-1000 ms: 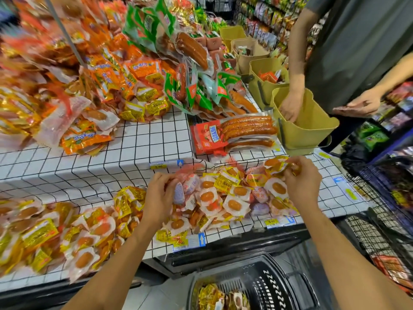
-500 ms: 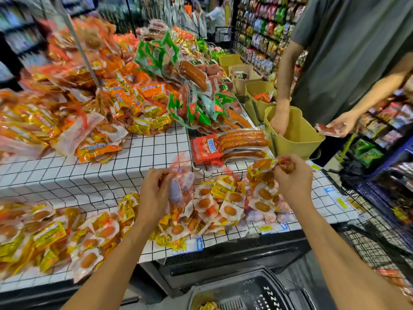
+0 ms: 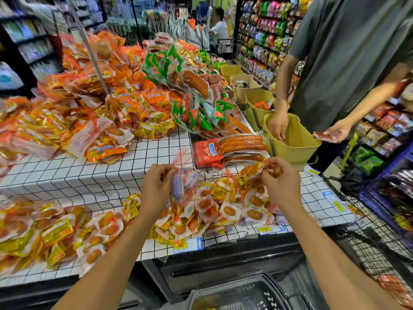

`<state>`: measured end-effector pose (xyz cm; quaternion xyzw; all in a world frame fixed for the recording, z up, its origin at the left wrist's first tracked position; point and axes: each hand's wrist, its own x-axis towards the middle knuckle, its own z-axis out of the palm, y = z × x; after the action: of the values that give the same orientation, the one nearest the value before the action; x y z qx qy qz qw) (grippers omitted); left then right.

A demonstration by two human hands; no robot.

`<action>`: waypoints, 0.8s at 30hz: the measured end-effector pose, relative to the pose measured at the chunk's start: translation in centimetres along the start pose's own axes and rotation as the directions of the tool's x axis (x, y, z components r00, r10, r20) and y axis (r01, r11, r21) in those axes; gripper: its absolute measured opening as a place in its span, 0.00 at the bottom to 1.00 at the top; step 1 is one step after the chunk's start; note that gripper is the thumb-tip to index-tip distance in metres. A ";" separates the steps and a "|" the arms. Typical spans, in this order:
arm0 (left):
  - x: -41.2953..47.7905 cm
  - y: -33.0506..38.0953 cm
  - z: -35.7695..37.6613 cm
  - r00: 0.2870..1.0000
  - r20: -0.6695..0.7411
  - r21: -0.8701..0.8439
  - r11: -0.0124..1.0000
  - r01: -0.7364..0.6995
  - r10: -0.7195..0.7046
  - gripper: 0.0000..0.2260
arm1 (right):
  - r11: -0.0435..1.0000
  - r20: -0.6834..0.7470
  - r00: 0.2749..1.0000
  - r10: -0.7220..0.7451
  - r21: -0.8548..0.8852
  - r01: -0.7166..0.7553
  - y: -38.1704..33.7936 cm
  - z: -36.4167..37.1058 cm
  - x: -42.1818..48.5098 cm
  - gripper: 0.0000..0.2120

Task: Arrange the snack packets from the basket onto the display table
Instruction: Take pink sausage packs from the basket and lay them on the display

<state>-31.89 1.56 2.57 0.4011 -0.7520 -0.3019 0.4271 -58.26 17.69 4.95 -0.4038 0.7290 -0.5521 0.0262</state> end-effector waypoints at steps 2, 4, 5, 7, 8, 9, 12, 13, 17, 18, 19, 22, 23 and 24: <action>0.3 -0.1 0.0 1.000 0.006 -0.001 1.000 0.011 -0.011 0.04 | 1.000 0.008 1.000 -0.002 -0.019 0.002 0.0 0.1 -0.4 0.08; 0.6 0.0 -0.2 1.000 -0.006 0.000 1.000 0.025 -0.025 0.04 | 0.999 0.010 1.000 0.012 -0.042 -0.012 0.0 0.3 -0.6 0.09; 0.8 0.2 -0.3 0.999 -0.010 0.001 1.000 0.030 -0.030 0.04 | 0.999 0.015 1.000 0.024 -0.044 -0.023 0.0 0.4 -0.7 0.09; 1.0 0.3 -0.4 0.999 -0.002 -0.018 0.999 0.045 -0.045 0.04 | 0.999 0.020 0.999 0.044 -0.031 -0.043 -0.1 0.6 -0.9 0.09; 1.0 0.4 -0.4 0.999 0.007 -0.027 0.998 0.052 -0.052 0.03 | 0.998 0.015 0.999 0.045 -0.032 -0.045 -0.1 0.6 -1.0 0.09; 1.0 0.6 -0.5 0.999 0.014 -0.032 0.998 0.053 -0.053 0.03 | 0.998 0.011 0.999 0.046 -0.037 -0.045 -0.2 0.7 -1.0 0.09; 1.3 1.6 -0.6 1.000 0.009 -0.024 1.000 0.003 -0.003 0.04 | 0.998 0.012 0.998 0.054 -0.020 -0.054 -0.5 0.6 -1.2 0.08; 1.6 2.2 -0.7 1.000 0.007 -0.020 1.000 -0.021 0.021 0.04 | 0.998 0.014 0.998 0.057 -0.009 -0.057 -0.7 0.5 -1.2 0.08; 2.7 4.1 -0.8 0.996 0.010 -0.039 0.995 -0.089 0.089 0.04 | 0.999 0.012 0.999 0.034 0.003 -0.034 -1.3 0.1 -1.4 0.09; 2.7 4.3 -0.8 0.995 0.011 -0.038 0.994 -0.098 0.099 0.04 | 1.000 0.010 1.000 0.027 0.015 -0.027 -1.5 0.0 -1.5 0.09; 2.6 4.4 -0.7 0.995 0.017 -0.034 0.994 -0.101 0.102 0.04 | 0.999 0.009 1.000 0.026 0.027 -0.026 -1.7 -0.1 -1.6 0.09; 1.6 4.6 -0.4 0.996 0.027 -0.035 0.995 -0.088 0.089 0.04 | 0.999 0.014 1.000 0.027 0.033 -0.027 -1.9 -0.7 -2.1 0.10; 1.1 4.8 -0.4 0.996 0.026 -0.033 0.996 -0.086 0.086 0.04 | 0.999 0.017 1.000 0.025 0.029 -0.026 -1.9 -1.0 -2.4 0.11; 0.5 5.1 -0.4 0.996 0.021 -0.028 0.996 -0.086 0.086 0.04 | 0.999 0.021 1.000 0.023 0.026 -0.023 -1.8 -1.2 -2.7 0.11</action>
<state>-33.49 3.58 7.01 0.3590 -0.7692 -0.2978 0.4367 -56.05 20.18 5.85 -0.4009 0.7260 -0.5570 0.0454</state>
